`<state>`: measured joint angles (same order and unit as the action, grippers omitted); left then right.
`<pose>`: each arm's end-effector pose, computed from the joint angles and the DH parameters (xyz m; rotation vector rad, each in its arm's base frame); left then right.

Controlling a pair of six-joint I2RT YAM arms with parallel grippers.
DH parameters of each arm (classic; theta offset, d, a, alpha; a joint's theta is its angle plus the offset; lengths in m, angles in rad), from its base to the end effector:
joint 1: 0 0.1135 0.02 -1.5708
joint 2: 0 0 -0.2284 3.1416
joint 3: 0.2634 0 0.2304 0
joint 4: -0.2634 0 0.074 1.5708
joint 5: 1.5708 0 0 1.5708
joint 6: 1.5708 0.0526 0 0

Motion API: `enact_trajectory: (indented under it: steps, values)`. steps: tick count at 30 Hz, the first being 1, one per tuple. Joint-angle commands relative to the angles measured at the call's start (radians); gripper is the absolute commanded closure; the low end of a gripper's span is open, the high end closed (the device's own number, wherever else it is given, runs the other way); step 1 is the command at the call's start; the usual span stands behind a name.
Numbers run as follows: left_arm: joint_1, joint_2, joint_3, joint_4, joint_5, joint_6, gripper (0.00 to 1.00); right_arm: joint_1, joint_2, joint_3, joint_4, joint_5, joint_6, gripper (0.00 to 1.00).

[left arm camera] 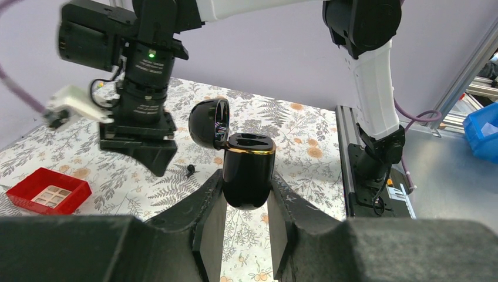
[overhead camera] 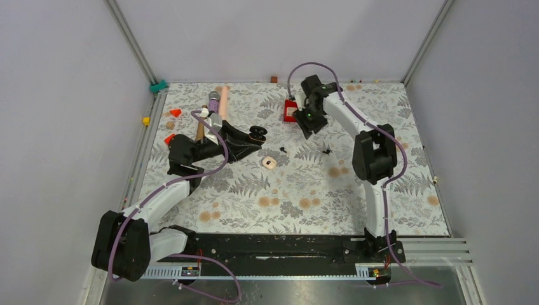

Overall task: Insert the wireless bluetooth earbuds into the charging case
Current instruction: Pick up the earbud from the center of the board.

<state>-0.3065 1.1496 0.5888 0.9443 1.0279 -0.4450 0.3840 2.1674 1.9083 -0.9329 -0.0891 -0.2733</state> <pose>0.2159 -0.1156 0.2923 0.8749 1.2065 -1.2219 0.3927 0.1637 0.1860 -0.9146 2.6088 0.1523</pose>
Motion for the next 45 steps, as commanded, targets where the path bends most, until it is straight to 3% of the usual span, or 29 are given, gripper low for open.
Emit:
enact_trajectory:
  steps: [1, 7, 16, 29, 37, 45]
  values:
    - [-0.004, 0.002, 0.006, 0.064, 0.003, 0.006, 1.00, 0.140, 0.037, 0.178, 0.007, 0.052, -0.054, 0.47]
    - [-0.005, -0.010, 0.006, 0.048, 0.001, 0.024, 1.00, 0.229, 0.334, 0.627, -0.250, 0.138, 0.012, 0.48]
    - [-0.005, -0.005, 0.006, 0.059, 0.003, 0.016, 1.00, 0.331, 0.344, 0.494, -0.193, 0.328, -0.014, 0.47]
    - [-0.006, -0.011, 0.003, 0.068, 0.004, 0.013, 1.00, 0.367, 0.413, 0.490, -0.199, 0.378, -0.032, 0.49]
    - [-0.006, -0.009, 0.001, 0.076, 0.004, 0.006, 1.00, 0.390, 0.448, 0.513, -0.211, 0.395, -0.041, 0.53]
    - [-0.006, -0.017, -0.001, 0.080, 0.004, 0.001, 1.00, 0.392, 0.447, 0.499, -0.222, 0.393, -0.045, 0.65]
